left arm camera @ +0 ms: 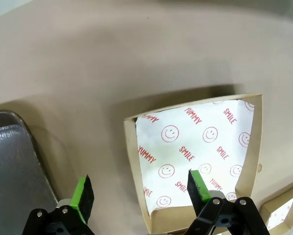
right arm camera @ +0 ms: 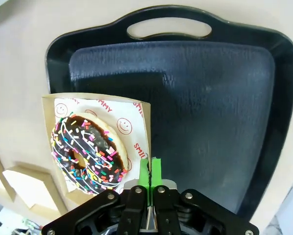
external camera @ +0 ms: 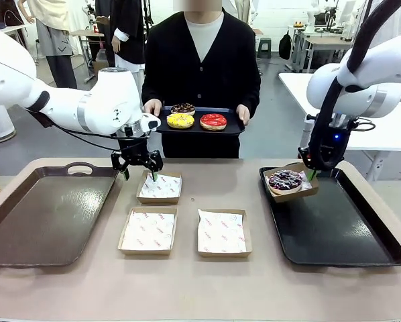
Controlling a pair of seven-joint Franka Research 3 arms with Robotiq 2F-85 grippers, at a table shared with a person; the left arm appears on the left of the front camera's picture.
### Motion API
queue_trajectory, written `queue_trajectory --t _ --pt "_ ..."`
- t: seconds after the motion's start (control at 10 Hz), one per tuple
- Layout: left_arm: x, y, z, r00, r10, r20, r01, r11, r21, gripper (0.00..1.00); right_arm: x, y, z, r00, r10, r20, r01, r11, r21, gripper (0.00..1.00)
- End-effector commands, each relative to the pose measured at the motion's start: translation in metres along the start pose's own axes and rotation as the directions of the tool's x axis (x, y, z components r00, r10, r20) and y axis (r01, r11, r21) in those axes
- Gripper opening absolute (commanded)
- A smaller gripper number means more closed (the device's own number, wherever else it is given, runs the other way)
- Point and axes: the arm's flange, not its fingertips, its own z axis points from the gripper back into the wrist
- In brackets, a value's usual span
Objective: Individually package the donuts and arrange them on the tray.
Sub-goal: Place the picked Paper togo box on the Handle tray while simultaneously picking up another Paper togo box from the table with the other hand.
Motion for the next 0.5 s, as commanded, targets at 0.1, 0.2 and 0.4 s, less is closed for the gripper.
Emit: queue_trajectory --t 0.1,0.2,0.4 --pt "0.013 -0.0058 -0.0019 0.999 0.042 -0.032 -0.043 0.999 -0.008 1.0 0.0084 -0.0007 0.0005 1.0 0.005 0.001 -0.005 1.0 -0.015 0.01" --pt "0.0155 -0.0066 -0.0037 0.999 0.043 -0.032 -0.043 0.999 -0.011 1.0 0.0103 -0.0033 -0.0009 1.0 0.002 0.0 -0.002 1.0 -0.018 0.01" --pt "0.0165 -0.0064 -0.0039 0.998 0.047 -0.039 -0.047 0.999 -0.009 1.0 0.0115 -0.0003 -0.0034 1.0 0.003 -0.01 -0.003 1.0 -0.024 0.01"
